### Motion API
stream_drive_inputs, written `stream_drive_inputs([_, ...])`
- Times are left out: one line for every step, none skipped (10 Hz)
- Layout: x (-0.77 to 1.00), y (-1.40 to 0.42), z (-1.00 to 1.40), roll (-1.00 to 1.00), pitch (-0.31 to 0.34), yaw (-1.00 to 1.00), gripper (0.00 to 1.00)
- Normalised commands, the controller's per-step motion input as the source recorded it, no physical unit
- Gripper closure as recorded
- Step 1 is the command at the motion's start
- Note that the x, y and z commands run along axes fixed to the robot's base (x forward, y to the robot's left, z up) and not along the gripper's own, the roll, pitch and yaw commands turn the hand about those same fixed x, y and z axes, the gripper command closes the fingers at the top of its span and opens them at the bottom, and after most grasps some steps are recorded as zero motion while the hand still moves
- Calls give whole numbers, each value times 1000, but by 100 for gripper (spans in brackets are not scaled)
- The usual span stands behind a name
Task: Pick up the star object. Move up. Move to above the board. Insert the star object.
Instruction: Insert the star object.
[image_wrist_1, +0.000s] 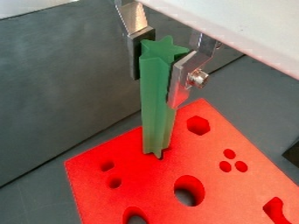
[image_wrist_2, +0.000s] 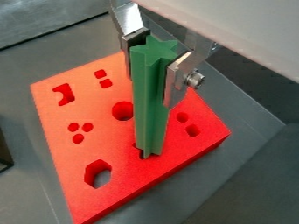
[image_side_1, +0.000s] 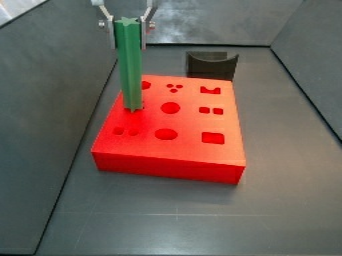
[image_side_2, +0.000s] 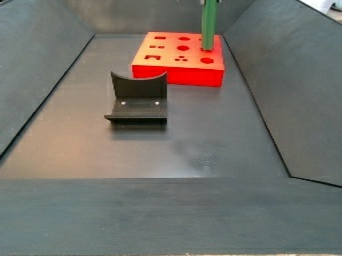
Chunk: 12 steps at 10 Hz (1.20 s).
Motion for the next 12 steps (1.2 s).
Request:
stream_drive_inputs([0, 89, -309, 0, -1, -29, 100])
stream_drive_inputs([0, 0, -57, 19, -50, 0, 100])
stream_drive_inputs([0, 0, -117, 10, -59, 0, 100])
stream_drive_inputs([0, 0, -151, 9, -50, 0, 100])
stream_drive_inputs([-37, 0, -171, 0, -26, 0, 100])
stream_drive_inputs([-74, 74, -311, 0, -124, 0, 100])
stream_drive_inputs([-54, 0, -366, 39, -266, 0, 100])
stream_drive_inputs([-37, 0, -380, 26, -271, 0, 100])
stream_drive_inputs([-51, 0, -554, 0, 0, 3, 100])
stream_drive_inputs([-20, 0, -554, -27, 41, 0, 100])
stream_drive_inputs([-174, 0, -454, -61, 0, -83, 100])
stream_drive_inputs([0, -23, -434, 0, -136, -51, 100])
